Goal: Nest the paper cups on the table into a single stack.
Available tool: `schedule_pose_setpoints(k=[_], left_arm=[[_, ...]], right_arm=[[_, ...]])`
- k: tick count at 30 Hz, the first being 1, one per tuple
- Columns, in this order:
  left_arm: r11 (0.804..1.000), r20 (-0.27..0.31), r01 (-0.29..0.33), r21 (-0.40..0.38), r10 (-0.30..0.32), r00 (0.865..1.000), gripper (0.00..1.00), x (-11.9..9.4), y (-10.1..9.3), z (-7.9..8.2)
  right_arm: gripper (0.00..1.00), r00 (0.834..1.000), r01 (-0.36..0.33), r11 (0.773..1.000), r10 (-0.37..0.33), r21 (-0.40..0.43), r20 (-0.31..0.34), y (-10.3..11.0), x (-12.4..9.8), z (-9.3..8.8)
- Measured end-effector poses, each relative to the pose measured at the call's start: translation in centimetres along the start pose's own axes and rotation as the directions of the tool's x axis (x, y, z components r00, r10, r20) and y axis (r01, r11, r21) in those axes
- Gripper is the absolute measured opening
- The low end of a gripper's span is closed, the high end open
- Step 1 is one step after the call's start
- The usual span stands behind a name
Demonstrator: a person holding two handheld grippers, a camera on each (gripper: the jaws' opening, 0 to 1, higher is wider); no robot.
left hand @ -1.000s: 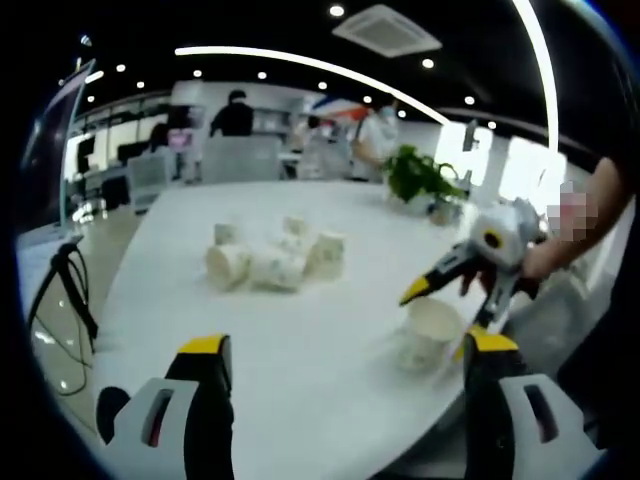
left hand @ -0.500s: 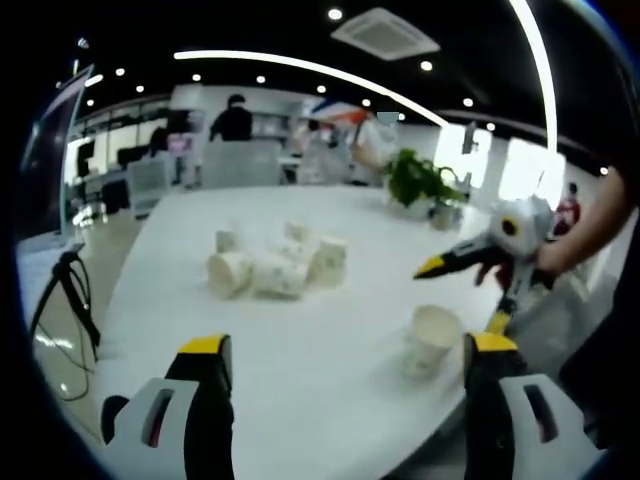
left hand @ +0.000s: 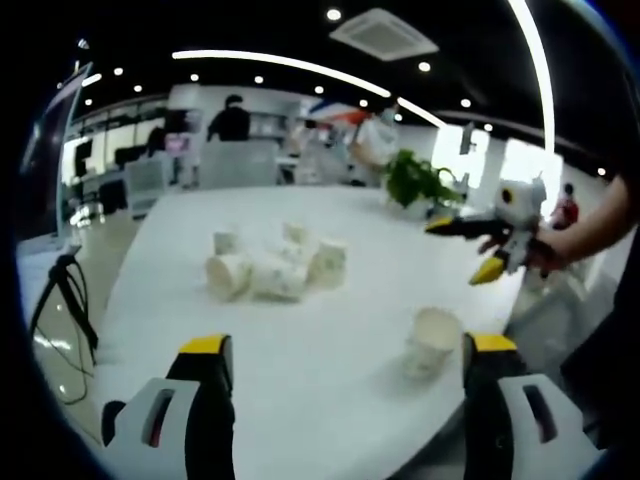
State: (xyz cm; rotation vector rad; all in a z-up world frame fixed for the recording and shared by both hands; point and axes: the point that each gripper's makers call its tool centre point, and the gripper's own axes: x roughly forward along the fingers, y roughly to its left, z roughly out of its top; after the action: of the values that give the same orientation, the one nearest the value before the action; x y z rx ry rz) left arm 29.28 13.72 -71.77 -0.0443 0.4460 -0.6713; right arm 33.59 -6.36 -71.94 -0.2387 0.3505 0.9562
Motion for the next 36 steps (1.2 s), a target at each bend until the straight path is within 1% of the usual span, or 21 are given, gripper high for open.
schedule_pose_setpoints(k=[4, 10, 12, 15, 17, 22, 23, 26, 28, 31, 36], left_arm=[[1.0, 0.002, -0.001, 0.001, 0.001, 1.0, 0.94, 0.0, 0.1, 0.1], [1.0, -0.001, -0.003, -0.003, 0.003, 1.0, 0.94, 0.0, 0.3, -0.1], [1.0, -0.001, -0.004, -0.001, 0.004, 1.0, 0.94, 0.0, 0.3, 0.0], [1.0, -0.004, -0.003, 0.003, 0.003, 1.0, 0.93, 0.0, 0.4, 0.0], [1.0, -0.006, -0.003, 0.001, 0.003, 1.0, 0.93, -0.1, 0.5, 0.0], [1.0, -0.01, -0.009, -0.001, 0.009, 1.0, 0.93, -0.1, 0.7, -0.1], [1.0, -0.01, -0.009, -0.006, 0.009, 1.0, 0.93, -0.1, 0.7, -0.1], [0.999, 0.013, -0.014, -0.035, 0.015, 1.0, 0.93, -0.2, 0.7, 0.3], [0.999, 0.018, -0.017, -0.034, 0.018, 1.0, 0.93, -0.2, 0.7, 0.4], [1.0, 0.011, -0.015, -0.023, 0.015, 1.0, 0.93, -0.2, 0.7, 0.4], [0.999, 0.018, -0.016, -0.028, 0.017, 1.0, 0.93, 0.0, 1.0, 0.6]], right_arm=[[0.88, 1.0, 0.015, 1.0, -0.016, -0.002, -0.012, -0.8, -0.5, -0.3], [0.88, 0.999, 0.051, 0.999, -0.052, -0.013, -0.014, -2.2, -1.0, -0.3], [0.88, 0.997, 0.075, 0.997, -0.075, -0.02, -0.023, -2.9, -1.3, -0.6], [0.89, 0.995, 0.1, 0.995, -0.1, -0.001, -0.028, -3.7, -1.5, -0.8], [0.91, 0.992, 0.117, 0.993, -0.117, -0.007, -0.044, -4.3, -1.5, -1.4], [0.94, 0.99, 0.126, 0.992, -0.127, -0.012, -0.067, -4.6, -1.8, -2.2], [0.96, 0.989, 0.131, 0.991, -0.132, -0.009, -0.071, -4.7, -1.9, -2.3], [0.98, 0.986, 0.135, 0.991, -0.134, 0.001, -0.1, -4.8, -2.0, -3.3], [0.99, 0.985, 0.141, 0.99, -0.14, 0.003, -0.105, -5.0, -2.2, -3.6], [1.0, 0.984, 0.144, 0.989, -0.141, 0.021, -0.106, -5.0, -2.4, -3.8], [1.0, 0.983, 0.15, 0.989, -0.149, 0.003, -0.104, -5.1, -2.5, -3.8]])
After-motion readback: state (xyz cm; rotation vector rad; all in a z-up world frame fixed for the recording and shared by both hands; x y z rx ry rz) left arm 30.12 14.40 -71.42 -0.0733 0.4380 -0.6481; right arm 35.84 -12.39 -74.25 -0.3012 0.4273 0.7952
